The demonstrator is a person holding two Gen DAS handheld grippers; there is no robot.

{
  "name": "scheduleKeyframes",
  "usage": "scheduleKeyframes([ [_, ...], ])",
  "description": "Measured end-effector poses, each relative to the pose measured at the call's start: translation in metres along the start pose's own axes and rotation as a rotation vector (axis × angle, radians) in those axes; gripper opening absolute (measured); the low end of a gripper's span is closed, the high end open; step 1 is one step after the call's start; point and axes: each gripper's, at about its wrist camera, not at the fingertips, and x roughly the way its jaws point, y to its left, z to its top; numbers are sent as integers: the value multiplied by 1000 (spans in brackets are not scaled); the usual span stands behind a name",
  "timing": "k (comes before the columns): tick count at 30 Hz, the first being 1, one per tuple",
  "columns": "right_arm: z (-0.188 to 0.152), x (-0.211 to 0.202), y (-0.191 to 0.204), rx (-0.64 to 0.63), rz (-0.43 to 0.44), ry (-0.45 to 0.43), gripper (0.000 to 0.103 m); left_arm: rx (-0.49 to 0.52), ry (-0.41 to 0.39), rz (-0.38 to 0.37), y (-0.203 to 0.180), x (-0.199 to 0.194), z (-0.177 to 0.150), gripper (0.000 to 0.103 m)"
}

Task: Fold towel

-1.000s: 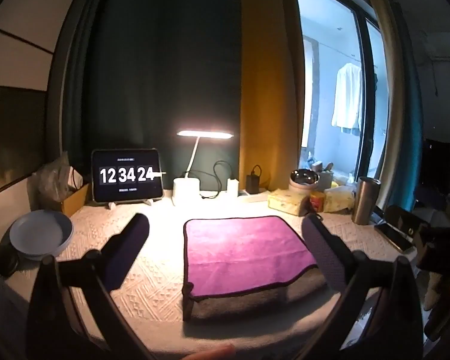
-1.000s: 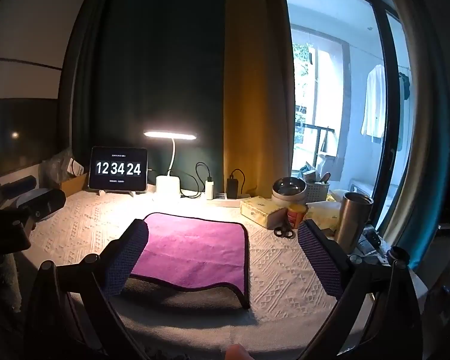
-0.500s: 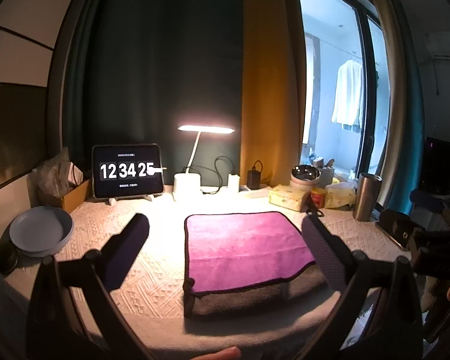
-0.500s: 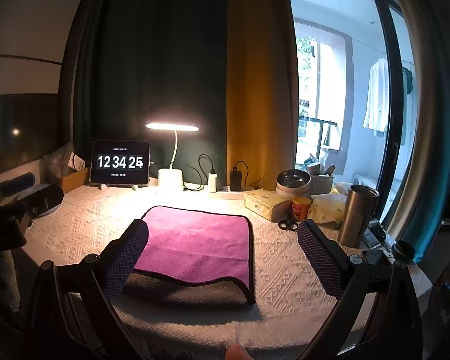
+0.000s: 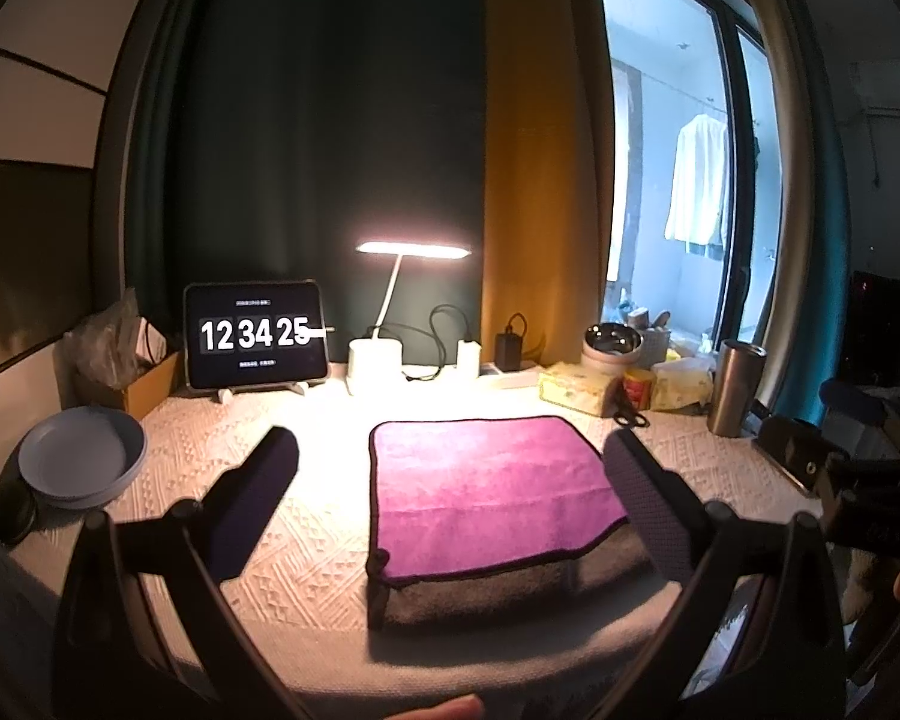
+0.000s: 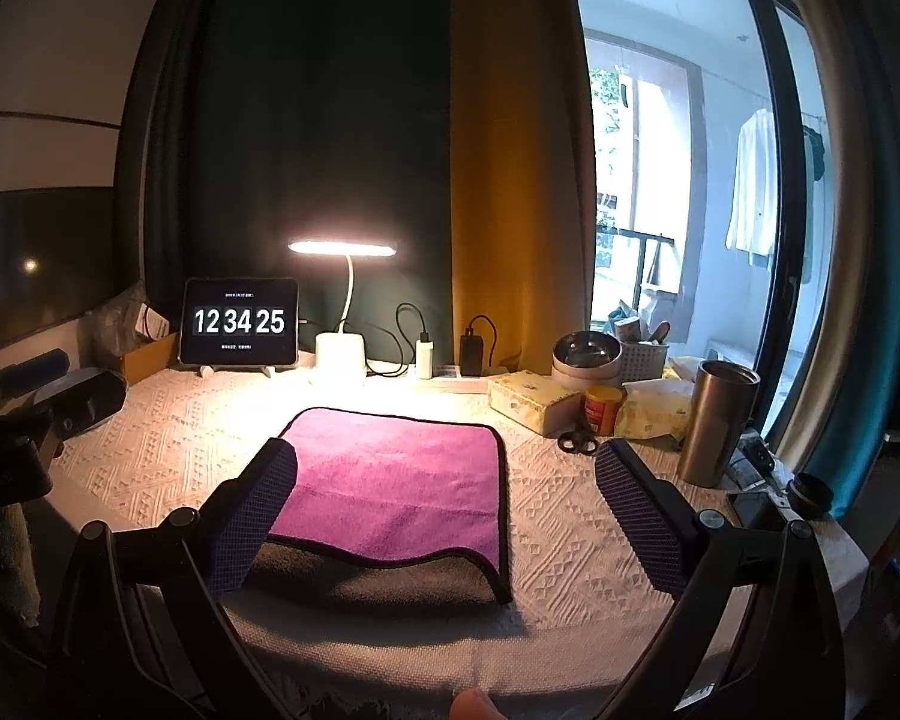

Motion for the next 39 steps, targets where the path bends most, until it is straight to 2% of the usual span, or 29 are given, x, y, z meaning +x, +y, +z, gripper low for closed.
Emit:
scheduleKeyframes([
  [39,-8,1,-1,8,0,13,102,0,21,9,1,3,-3,102],
])
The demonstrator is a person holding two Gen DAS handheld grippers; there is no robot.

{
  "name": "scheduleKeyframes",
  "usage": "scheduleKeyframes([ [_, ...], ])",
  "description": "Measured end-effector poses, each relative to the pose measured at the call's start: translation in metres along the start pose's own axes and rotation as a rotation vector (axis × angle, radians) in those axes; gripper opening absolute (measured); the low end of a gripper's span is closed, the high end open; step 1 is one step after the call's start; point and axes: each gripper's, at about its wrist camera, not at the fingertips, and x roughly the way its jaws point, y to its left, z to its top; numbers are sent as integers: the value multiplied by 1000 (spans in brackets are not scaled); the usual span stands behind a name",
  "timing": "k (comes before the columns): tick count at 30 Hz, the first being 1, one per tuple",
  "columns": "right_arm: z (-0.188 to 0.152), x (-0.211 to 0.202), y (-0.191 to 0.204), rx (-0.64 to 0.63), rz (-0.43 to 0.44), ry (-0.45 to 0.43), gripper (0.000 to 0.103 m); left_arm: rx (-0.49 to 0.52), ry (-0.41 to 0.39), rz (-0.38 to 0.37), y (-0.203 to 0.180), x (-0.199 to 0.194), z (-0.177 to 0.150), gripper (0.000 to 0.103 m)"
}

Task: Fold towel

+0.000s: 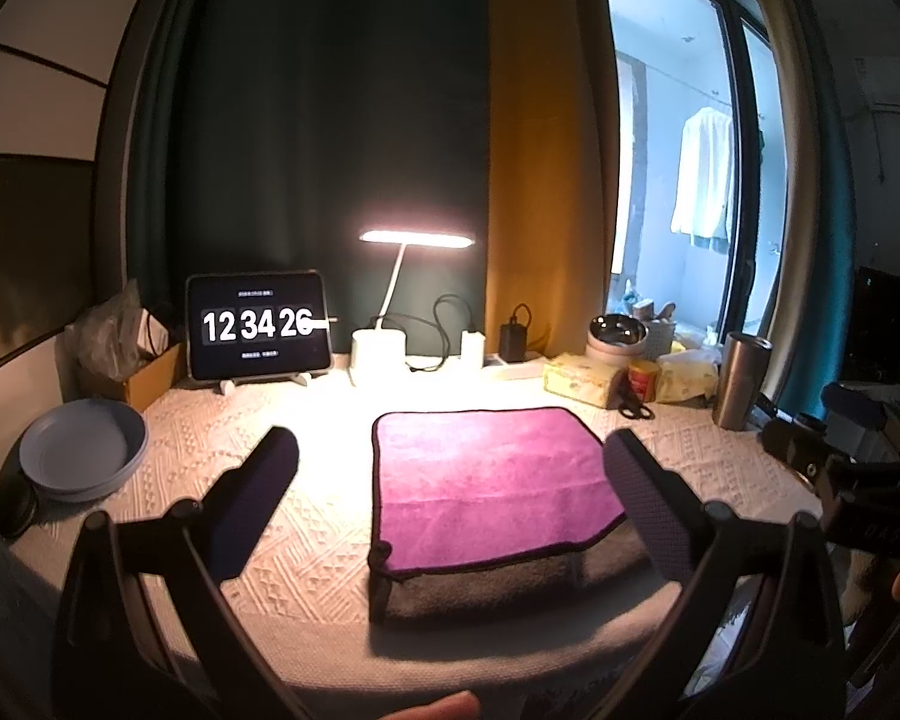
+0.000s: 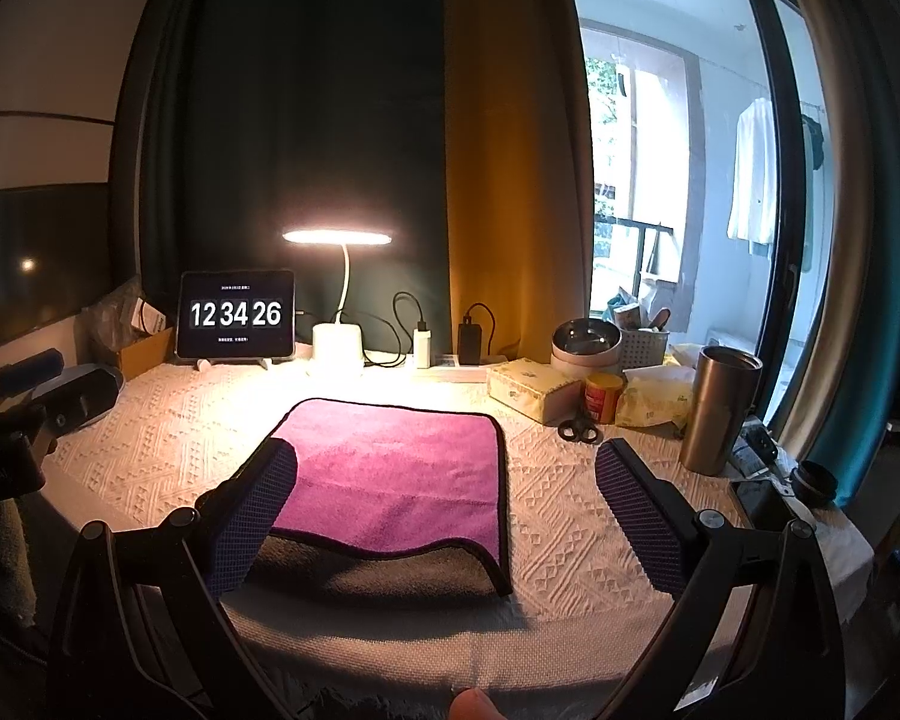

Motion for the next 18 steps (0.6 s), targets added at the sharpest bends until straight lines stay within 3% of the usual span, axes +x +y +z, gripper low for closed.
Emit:
scheduleKeyframes([
  [10,-8,16,-5,19,7,48,102,6,52,-5,-1,19,-4,102],
  [18,-16,38,-10,27,45,117,101,9,143,16,5,49,-19,102],
])
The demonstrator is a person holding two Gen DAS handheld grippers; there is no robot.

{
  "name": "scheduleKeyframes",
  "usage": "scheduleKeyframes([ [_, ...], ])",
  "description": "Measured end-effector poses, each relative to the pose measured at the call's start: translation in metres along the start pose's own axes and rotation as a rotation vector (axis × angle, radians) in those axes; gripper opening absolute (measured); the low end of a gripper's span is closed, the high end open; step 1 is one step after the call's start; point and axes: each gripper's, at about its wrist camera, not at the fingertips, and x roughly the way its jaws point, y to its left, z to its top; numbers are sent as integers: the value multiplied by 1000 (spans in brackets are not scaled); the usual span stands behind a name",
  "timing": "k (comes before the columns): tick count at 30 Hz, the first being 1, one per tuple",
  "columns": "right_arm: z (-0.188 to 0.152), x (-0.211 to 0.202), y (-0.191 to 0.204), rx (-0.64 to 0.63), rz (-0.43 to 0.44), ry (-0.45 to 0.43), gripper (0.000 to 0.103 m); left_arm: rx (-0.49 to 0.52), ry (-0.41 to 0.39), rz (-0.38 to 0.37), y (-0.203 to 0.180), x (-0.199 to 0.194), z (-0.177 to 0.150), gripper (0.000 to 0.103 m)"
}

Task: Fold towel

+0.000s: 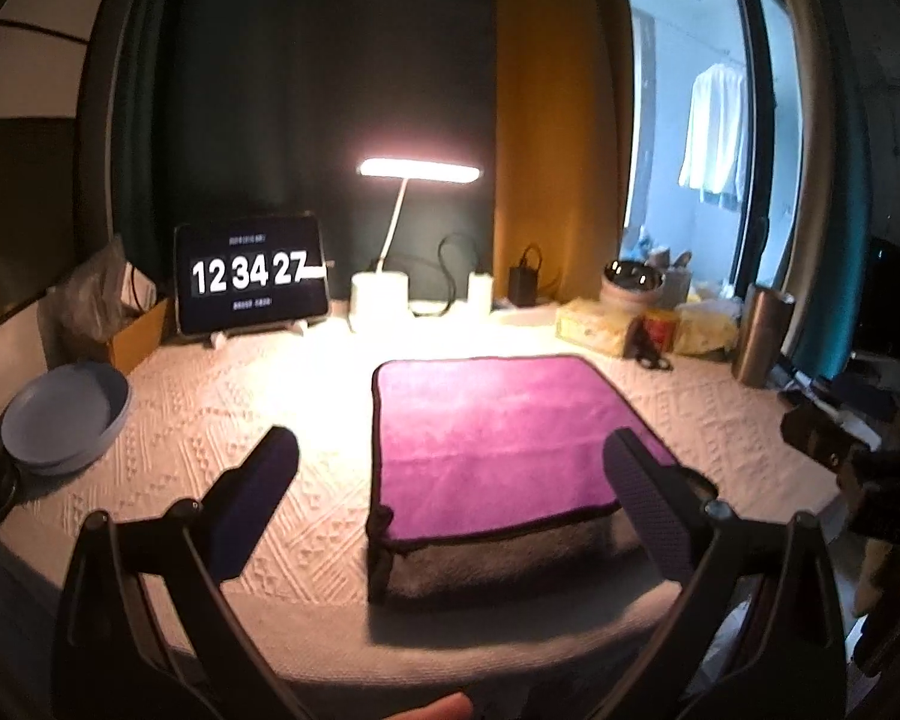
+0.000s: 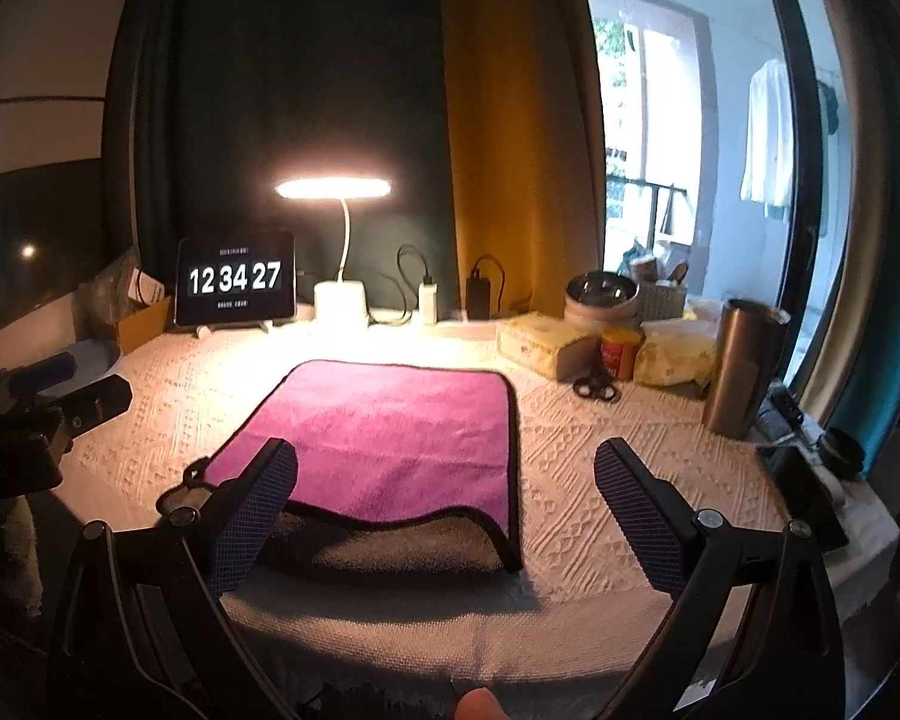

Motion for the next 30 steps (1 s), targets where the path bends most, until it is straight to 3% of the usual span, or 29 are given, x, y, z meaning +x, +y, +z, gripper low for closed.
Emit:
scheduleKeyframes([
  [8,-10,31,-8,2,9,75,94,8,118,7,5,37,-20,101],
  [19,-30,80,-29,33,19,198,78,-10,302,-26,12,90,-49,100],
  [21,-33,90,-32,36,28,223,74,-6,322,-26,12,96,-51,89],
  [26,-38,112,-33,26,54,281,68,8,366,-31,13,108,-55,84],
  [30,-43,125,-29,11,82,319,63,7,395,-42,14,114,-58,73],
])
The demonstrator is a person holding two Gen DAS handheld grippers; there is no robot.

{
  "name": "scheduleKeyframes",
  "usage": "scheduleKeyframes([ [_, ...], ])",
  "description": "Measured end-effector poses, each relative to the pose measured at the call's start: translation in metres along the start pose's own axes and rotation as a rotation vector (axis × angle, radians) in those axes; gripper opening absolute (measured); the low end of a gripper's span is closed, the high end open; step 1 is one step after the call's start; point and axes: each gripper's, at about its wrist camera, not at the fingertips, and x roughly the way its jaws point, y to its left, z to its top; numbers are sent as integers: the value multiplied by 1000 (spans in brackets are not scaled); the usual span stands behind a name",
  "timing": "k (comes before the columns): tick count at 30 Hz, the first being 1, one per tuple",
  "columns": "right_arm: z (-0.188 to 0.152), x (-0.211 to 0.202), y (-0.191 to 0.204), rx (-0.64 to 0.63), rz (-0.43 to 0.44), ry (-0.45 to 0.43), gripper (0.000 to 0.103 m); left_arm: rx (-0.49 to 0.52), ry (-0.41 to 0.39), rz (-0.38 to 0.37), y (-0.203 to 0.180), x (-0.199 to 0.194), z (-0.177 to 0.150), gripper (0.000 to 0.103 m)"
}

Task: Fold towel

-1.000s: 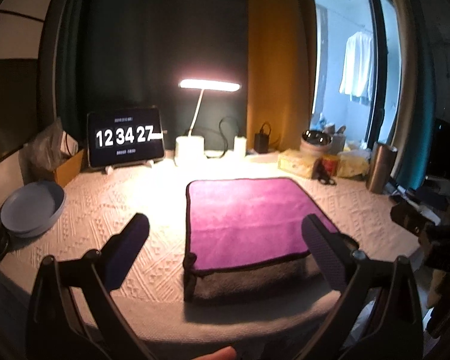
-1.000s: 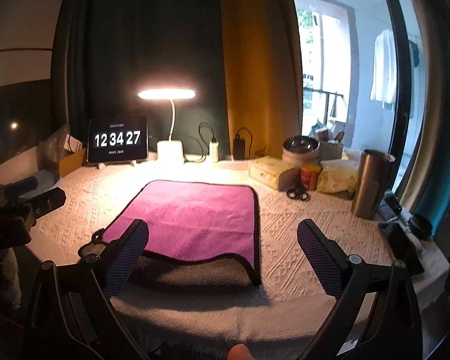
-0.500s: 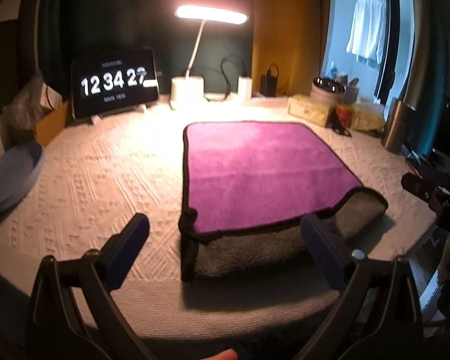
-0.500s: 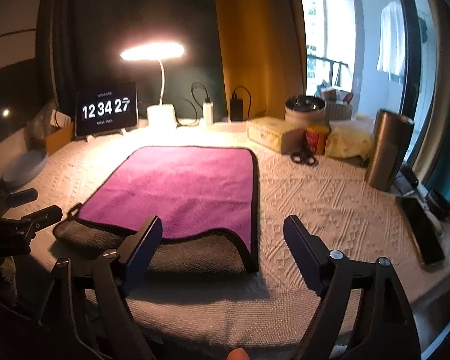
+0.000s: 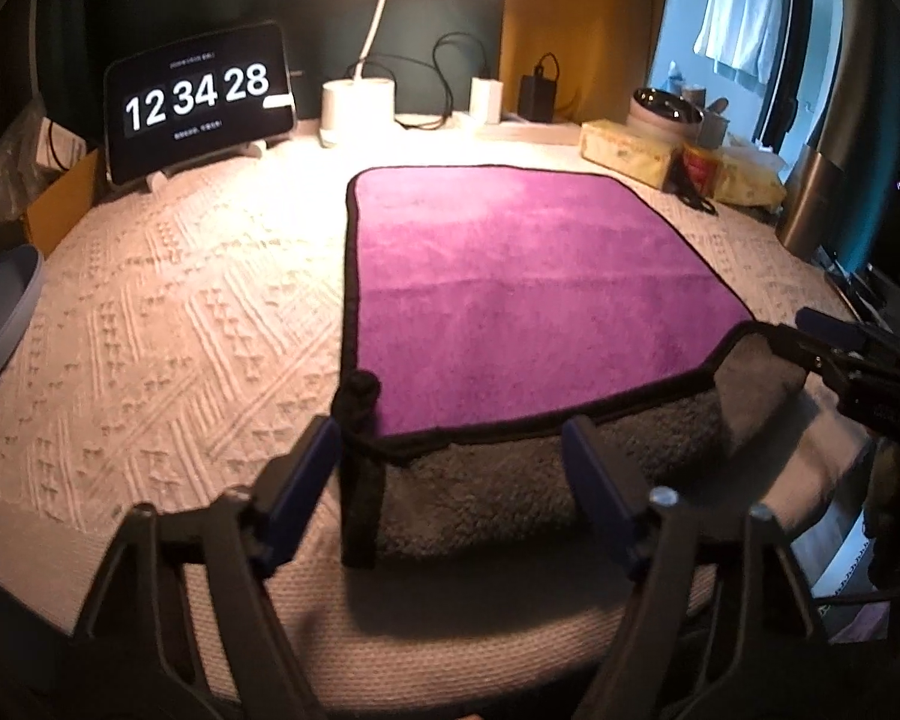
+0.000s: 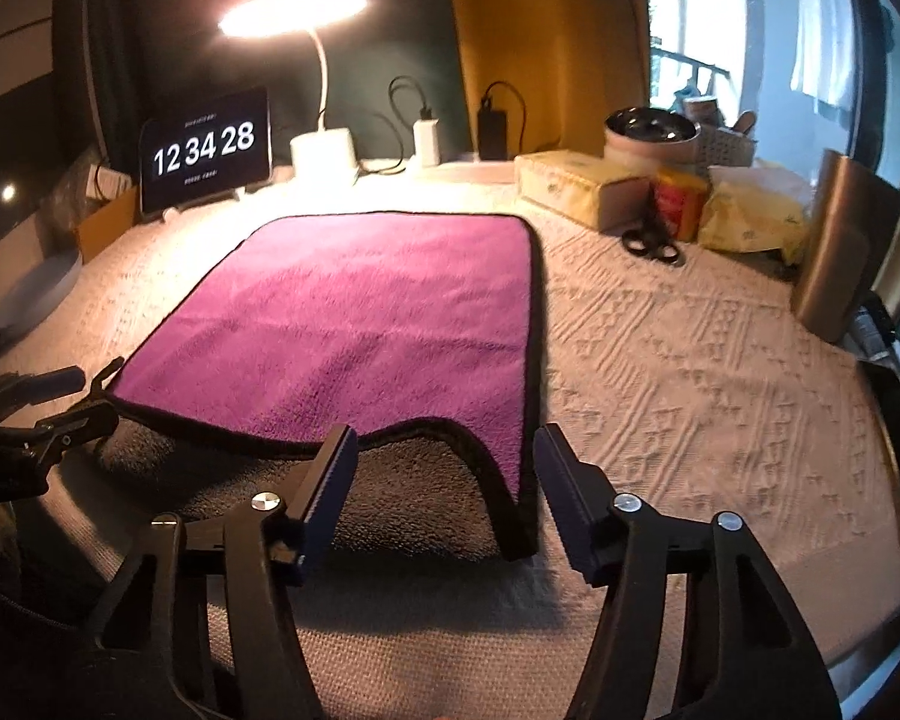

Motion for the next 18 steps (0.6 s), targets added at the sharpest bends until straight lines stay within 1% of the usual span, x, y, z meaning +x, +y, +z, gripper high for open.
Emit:
scheduleKeyframes([
  [7,-7,18,6,-31,12,62,62,-8,24,19,3,7,-5,71],
  [8,-9,19,7,-39,13,68,62,-8,27,18,3,8,-5,70],
  [9,-10,21,8,-46,12,72,61,-7,27,14,3,8,-6,65],
  [10,-11,22,9,-56,9,75,57,-2,28,18,3,8,-7,63],
  [11,-12,23,11,-63,6,72,56,7,24,26,1,8,-8,57],
  [12,-13,22,11,-66,5,68,53,16,18,22,0,7,-8,49],
  [13,-14,22,11,-69,5,62,46,21,18,21,-1,7,-9,46],
  [14,-14,22,13,-75,5,58,44,26,18,20,-2,7,-9,43],
  [16,-16,21,17,-93,1,46,34,33,15,16,-4,6,-11,37],
  [17,-17,21,19,-103,-4,39,31,33,11,10,-4,5,-11,34],
  [18,-18,20,20,-111,-8,31,25,33,9,8,-4,4,-11,31],
])
